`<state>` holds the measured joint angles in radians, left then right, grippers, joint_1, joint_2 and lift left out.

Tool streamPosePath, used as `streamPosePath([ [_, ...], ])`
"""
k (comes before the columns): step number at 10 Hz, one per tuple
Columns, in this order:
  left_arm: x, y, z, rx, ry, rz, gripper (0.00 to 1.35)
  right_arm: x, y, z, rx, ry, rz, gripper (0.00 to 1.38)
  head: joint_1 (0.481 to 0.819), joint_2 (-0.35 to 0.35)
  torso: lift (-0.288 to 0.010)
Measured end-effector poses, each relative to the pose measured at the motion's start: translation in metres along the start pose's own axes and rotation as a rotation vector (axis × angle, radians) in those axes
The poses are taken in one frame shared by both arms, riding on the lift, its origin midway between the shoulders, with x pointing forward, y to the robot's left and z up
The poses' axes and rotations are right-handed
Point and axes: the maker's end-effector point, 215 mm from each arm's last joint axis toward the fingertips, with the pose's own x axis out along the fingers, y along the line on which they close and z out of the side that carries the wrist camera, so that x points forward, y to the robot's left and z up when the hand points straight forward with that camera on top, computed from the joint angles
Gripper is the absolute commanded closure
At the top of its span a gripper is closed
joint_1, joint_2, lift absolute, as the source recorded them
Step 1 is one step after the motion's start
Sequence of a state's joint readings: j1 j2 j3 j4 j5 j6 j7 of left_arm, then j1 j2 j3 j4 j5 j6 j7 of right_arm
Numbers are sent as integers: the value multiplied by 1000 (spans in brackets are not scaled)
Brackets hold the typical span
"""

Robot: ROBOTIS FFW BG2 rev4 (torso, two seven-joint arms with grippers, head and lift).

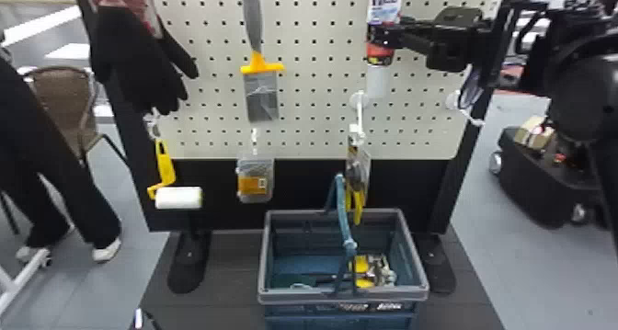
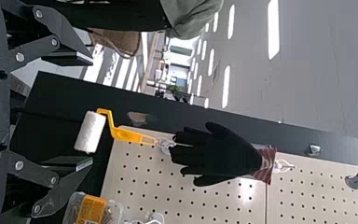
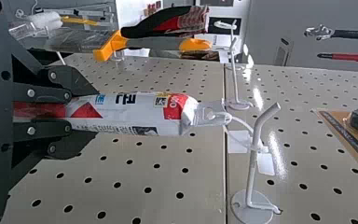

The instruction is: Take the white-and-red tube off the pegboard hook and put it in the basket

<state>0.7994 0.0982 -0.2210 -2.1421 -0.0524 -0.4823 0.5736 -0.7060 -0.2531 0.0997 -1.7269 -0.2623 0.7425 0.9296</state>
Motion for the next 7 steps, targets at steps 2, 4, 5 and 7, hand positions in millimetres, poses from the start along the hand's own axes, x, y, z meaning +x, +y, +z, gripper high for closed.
streamPosePath([
  [2,0,0,0,-2,0,0,506,0,0,0,0,0,0,1122,549,0,-100],
  [4,0,0,1,-4,-2,0,506,0,0,0,1,-1,1,1122,549,0,-100],
  [5,0,0,1,-4,-2,0,506,-1,0,0,1,-2,1,1119,549,0,-100],
  [7,0,1,-1,-4,3,3,506,-2,-1,4,-4,-5,-1,1119,549,0,-100],
])
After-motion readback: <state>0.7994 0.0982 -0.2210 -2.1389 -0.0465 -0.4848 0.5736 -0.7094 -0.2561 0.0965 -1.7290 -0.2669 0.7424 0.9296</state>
